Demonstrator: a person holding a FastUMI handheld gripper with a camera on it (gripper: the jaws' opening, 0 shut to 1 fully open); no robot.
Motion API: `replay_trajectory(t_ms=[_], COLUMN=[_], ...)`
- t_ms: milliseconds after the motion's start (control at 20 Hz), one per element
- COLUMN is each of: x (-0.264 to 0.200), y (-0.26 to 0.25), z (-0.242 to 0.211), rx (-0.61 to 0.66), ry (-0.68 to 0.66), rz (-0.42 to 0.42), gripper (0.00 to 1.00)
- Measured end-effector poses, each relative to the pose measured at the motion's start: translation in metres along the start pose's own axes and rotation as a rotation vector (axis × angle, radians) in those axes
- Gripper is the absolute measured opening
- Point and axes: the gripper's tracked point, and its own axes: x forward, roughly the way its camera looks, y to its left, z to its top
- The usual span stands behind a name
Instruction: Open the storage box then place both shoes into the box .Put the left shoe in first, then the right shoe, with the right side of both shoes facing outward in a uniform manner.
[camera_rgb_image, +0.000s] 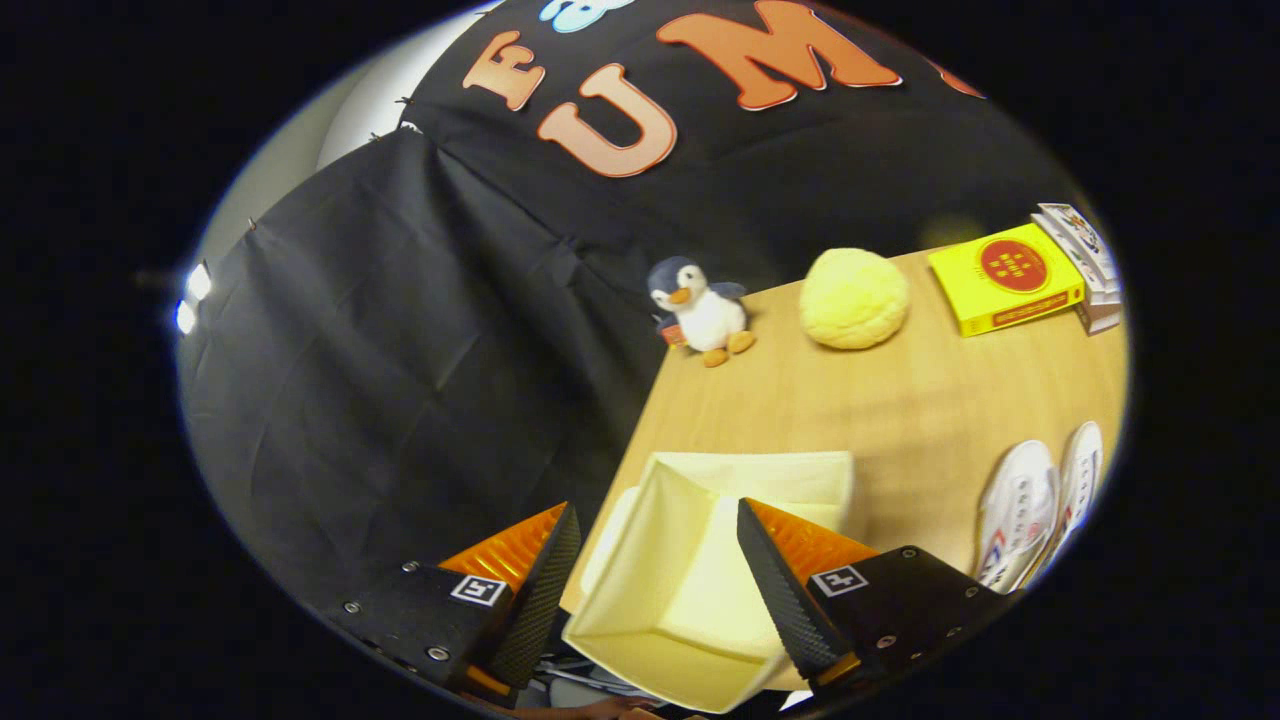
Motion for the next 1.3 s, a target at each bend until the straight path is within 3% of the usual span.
replay_trajectory(t_ms=[400, 550, 700, 900, 1000, 1300], x=[-0.058, -0.073, -0.083, -0.076, -0.068, -0.034], y=[-0.172, -0.22, -0.26, -0.293, -0.306, -0.323], z=[-0.045, -0.075, -0.098, -0.111, -0.112, -0.1], rx=[-0.072, -0.076, -0.056, -0.091, -0.135, -0.205], ry=[-0.041, 0.003, 0.033, 0.06, 0.072, 0.022], rz=[-0.393, -0.481, -0.555, -0.606, -0.625, -0.633], gripper=[0.91, 0.87, 0.78, 0.71, 0.62, 0.18])
